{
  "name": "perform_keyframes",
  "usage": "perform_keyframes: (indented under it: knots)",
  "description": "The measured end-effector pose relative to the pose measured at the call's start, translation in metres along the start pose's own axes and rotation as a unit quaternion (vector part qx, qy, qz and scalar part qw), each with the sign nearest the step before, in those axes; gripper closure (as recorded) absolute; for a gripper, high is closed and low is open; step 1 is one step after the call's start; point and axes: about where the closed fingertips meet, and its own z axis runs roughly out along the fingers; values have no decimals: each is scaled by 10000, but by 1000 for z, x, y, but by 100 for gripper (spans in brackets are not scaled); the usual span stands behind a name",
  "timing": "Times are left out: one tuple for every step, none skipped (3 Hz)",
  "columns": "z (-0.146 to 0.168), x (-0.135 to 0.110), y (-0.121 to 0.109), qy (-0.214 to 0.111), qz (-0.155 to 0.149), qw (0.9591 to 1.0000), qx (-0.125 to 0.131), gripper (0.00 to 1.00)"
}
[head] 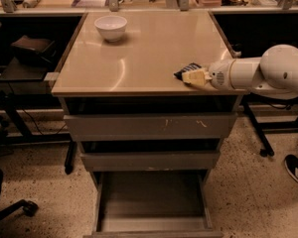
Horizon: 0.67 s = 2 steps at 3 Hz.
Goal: Place rxbar blueberry into bottom drawer
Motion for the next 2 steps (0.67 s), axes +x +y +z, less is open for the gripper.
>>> perform_keyframes:
  knots:
    - [-27,-6,8,-79,-128,9998,125,100]
    - [-46,-11,14,-141,-225,9994,211,100]
